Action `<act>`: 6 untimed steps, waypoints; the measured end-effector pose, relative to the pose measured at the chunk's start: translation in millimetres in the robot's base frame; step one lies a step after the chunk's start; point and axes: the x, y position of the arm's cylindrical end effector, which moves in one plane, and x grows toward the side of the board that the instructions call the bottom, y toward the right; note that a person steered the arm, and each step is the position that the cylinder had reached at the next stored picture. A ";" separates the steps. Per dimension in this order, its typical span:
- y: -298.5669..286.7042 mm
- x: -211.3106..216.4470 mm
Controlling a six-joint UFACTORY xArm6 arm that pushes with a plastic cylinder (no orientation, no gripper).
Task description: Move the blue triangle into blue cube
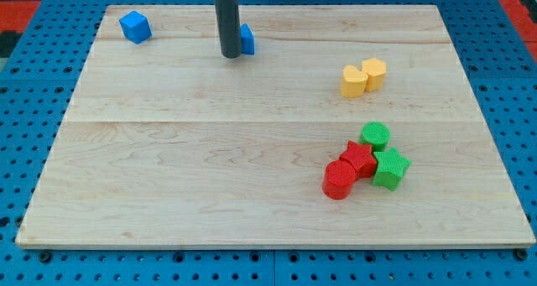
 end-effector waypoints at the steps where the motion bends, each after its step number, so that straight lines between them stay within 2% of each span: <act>1: 54.4 2.1; 2: 54.2 -22.6; 4: -96.1 -37.7; 6: -95.1 -32.4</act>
